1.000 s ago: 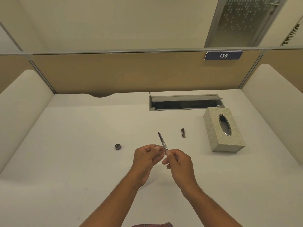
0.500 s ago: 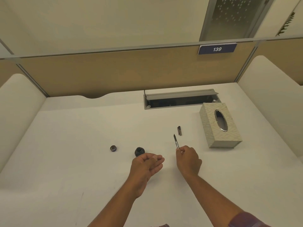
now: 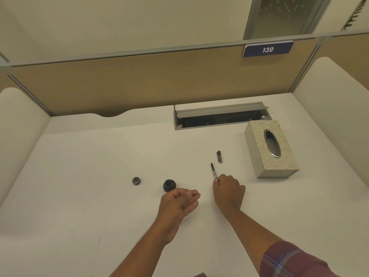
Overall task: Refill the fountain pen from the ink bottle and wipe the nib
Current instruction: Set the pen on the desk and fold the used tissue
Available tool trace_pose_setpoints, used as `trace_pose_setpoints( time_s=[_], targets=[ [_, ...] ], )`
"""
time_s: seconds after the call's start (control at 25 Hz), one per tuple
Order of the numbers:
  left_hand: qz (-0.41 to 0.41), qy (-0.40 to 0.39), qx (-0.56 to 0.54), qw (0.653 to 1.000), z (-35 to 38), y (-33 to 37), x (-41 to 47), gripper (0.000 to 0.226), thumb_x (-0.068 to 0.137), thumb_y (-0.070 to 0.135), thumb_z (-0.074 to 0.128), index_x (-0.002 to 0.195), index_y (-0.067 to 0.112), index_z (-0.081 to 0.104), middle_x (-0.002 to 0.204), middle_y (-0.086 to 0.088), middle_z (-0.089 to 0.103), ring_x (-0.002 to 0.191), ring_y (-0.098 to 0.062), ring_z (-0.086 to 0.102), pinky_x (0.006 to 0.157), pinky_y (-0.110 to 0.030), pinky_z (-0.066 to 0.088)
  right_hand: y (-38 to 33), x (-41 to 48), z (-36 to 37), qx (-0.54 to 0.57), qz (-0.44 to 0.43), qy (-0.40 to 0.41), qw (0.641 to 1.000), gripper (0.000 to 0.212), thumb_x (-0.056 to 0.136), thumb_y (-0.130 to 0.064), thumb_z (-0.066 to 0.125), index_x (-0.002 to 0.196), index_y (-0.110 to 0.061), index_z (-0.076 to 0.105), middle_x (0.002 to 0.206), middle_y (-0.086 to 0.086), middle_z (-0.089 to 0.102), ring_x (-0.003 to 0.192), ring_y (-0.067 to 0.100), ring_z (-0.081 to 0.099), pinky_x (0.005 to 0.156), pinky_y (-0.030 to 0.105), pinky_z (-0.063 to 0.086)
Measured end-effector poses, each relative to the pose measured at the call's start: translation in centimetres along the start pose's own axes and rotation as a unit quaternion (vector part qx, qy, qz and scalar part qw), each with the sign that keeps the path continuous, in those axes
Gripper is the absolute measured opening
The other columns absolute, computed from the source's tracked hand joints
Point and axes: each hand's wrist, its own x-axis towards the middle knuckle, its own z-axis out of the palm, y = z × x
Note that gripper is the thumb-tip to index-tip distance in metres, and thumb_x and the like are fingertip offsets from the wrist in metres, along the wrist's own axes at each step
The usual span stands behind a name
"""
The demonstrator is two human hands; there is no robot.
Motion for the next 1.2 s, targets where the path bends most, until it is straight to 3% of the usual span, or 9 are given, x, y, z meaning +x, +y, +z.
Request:
trace_pose_setpoints(
  time_s=[0.2,0.36,0.52,0.64,0.72,0.84,1.0,1.2],
  targets=[
    [-0.006,-0.015,-0.015,1.000,0.1,0.2,0.1,0.013,0.107,0.002,0.061,0.113,-0.008,0.066,0.126,-0.020,0.080,0.120,-0.033,0.078,0.111,-0.051,0.057,0.3,0.2,0.3,0.027,-0.005,0.009,1.000,0.022,0.099,-0.039,0.054,0.099,-0.022,0.069,0.091,-0.003,0.071,0.088,0.024,0.065,0.072,0.036,0.033],
    [-0.004,-0.022,-0.029,0.999,0.4,0.3,0.1,0.010,0.107,0.003,0.063,0.109,-0.006,0.067,0.131,-0.016,0.079,0.122,-0.033,0.078,0.108,-0.049,0.057,0.6,0.3,0.3,0.059,0.001,-0.012,0.998,0.028,0.098,-0.047,0.056,0.105,-0.022,0.066,0.099,-0.003,0.072,0.097,0.025,0.065,0.081,0.039,0.040],
    [-0.003,-0.022,-0.039,0.999,0.4,0.6,0.2,0.012,0.108,0.005,0.062,0.112,-0.006,0.066,0.133,-0.017,0.078,0.121,-0.034,0.078,0.108,-0.050,0.058,-0.3,-0.5,-0.9,0.170,0.041,0.013,0.985,0.034,0.097,-0.051,0.059,0.111,-0.021,0.067,0.105,-0.002,0.070,0.103,0.024,0.065,0.088,0.041,0.043],
    [0.000,-0.025,-0.054,0.998,0.3,0.9,0.1,0.011,0.109,0.004,0.060,0.116,-0.003,0.064,0.133,-0.021,0.077,0.122,-0.036,0.077,0.109,-0.051,0.057,-1.5,-2.0,-3.4,0.343,-0.052,0.026,0.937,0.017,0.095,-0.038,0.070,0.103,-0.023,0.071,0.100,-0.009,0.067,0.089,0.009,0.064,0.083,0.033,0.050],
    [0.008,-0.030,-0.059,0.998,0.2,1.1,0.0,0.011,0.109,0.005,0.059,0.117,-0.002,0.064,0.134,-0.028,0.074,0.124,-0.037,0.076,0.111,-0.051,0.056,-2.1,-3.5,-5.3,0.397,-0.141,-0.040,0.906,0.013,0.091,-0.037,0.074,0.101,-0.028,0.073,0.100,-0.017,0.068,0.086,0.004,0.062,0.082,0.026,0.051],
    [0.019,-0.037,-0.061,0.997,0.3,1.4,-0.3,0.010,0.111,0.007,0.055,0.117,0.002,0.061,0.132,-0.034,0.072,0.125,-0.037,0.075,0.107,-0.050,0.057,-2.7,-5.5,-6.3,0.324,-0.219,-0.100,0.915,0.020,0.087,-0.049,0.070,0.102,-0.037,0.073,0.103,-0.021,0.065,0.100,0.000,0.059,0.095,0.027,0.038],
    [0.018,-0.037,-0.067,0.997,0.8,1.6,-1.1,0.009,0.113,0.010,0.052,0.118,0.006,0.058,0.119,-0.026,0.074,0.125,-0.039,0.075,0.097,-0.045,0.065,-3.1,-6.8,-6.6,0.250,-0.209,-0.079,0.942,0.026,0.087,-0.053,0.061,0.107,-0.040,0.073,0.106,-0.021,0.063,0.107,0.001,0.054,0.097,0.035,0.031],
    [0.012,-0.059,-0.042,0.997,1.2,2.0,-2.8,0.009,0.114,0.013,0.049,0.113,0.007,0.056,0.103,-0.013,0.081,0.095,-0.034,0.083,0.082,-0.044,0.067,-3.3,-7.9,-7.5,0.229,-0.200,-0.070,0.950,0.015,0.097,-0.047,0.058,0.100,-0.043,0.072,0.101,-0.023,0.064,0.106,-0.001,0.050,0.094,0.035,0.027]
  ],
)
